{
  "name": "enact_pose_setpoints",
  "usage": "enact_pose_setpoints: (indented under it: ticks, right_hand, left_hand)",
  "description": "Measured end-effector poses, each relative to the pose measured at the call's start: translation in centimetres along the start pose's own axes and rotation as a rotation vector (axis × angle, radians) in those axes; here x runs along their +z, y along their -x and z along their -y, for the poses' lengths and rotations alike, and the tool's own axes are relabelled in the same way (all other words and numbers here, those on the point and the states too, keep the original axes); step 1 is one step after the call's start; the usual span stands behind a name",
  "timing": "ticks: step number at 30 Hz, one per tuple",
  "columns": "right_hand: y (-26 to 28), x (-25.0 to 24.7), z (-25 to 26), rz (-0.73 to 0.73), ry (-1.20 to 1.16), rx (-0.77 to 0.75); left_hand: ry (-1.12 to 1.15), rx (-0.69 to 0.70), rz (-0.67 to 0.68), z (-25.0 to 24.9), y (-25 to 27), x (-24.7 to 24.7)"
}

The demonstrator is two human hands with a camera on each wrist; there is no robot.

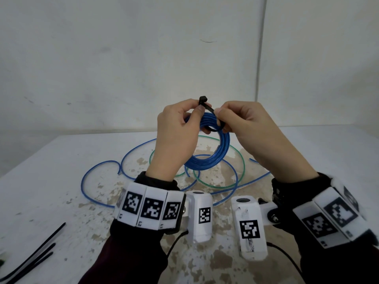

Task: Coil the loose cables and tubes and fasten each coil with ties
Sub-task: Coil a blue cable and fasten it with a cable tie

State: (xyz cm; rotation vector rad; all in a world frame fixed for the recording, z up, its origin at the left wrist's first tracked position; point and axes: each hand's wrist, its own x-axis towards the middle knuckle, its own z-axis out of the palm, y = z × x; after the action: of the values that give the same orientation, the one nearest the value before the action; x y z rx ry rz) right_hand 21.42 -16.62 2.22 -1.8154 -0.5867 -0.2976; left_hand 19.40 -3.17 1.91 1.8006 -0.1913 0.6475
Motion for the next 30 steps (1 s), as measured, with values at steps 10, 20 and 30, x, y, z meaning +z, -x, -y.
enact_pose_setpoints:
  ticks: [10,20,30]
  right_hand:
    - [0.18,-0.3,0.71,-0.028,-0.056,-0.009]
    - [0.18,-0.36,0.85,-0.022,-0.061,0.014]
    - [0.12,-0.36,0.71,-0.01,-0.089,0.033]
  left_hand:
    - [0.077,-0.035,0.039,-0.2,-0.11,-0.12]
    - [0.017,0.004,0.03,-0.2,-0.05,-0.01]
    - [-0.103,0.092,0.011,-0.28,0.11,0.11]
